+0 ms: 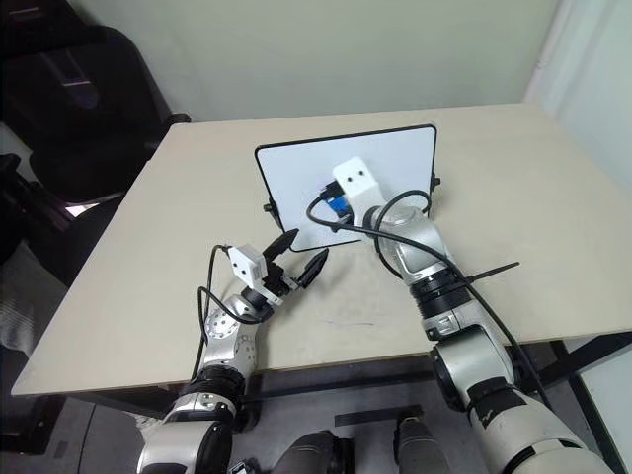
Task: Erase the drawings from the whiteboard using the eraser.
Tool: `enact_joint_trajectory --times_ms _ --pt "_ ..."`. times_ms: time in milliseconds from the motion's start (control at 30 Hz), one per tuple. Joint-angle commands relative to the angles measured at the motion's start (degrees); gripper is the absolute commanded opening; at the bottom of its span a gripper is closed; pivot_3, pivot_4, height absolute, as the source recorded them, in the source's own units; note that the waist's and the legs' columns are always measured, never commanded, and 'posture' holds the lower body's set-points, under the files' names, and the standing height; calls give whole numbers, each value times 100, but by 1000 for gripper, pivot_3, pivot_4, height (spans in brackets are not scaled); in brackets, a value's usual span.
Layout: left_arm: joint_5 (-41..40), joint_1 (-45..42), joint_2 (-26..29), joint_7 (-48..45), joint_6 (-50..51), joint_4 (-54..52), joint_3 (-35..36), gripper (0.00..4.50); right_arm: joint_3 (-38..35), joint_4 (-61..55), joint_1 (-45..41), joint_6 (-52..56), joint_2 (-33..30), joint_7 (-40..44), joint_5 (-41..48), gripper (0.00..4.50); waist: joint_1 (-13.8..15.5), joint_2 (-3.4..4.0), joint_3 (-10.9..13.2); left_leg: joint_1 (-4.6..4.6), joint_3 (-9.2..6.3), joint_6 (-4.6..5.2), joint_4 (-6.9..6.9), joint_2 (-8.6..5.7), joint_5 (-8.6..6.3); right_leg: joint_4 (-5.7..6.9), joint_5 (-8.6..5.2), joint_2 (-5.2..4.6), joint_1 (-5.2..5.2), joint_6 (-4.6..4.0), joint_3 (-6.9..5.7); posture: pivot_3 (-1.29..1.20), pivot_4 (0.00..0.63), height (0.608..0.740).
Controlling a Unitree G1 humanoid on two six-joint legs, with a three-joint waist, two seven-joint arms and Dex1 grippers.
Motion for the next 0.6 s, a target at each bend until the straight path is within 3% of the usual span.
enact_joint_trajectory --times_ms 33,600 --pt "-36 181 -57 56 -61 30 35 4500 0 -52 -119 -14 12 80 -27 393 9 1 -1 0 0 0 0 -1 0 -2 -4 -1 -2 4 1 0 150 726" --pt "-28 111 -6 87 -72 146 44 4500 -875 956 -512 -395 -62 -972 -122 393 -8 -10 6 -2 1 -20 -1 -3 -12 1 -1 -5 3 -11 3 0 150 726"
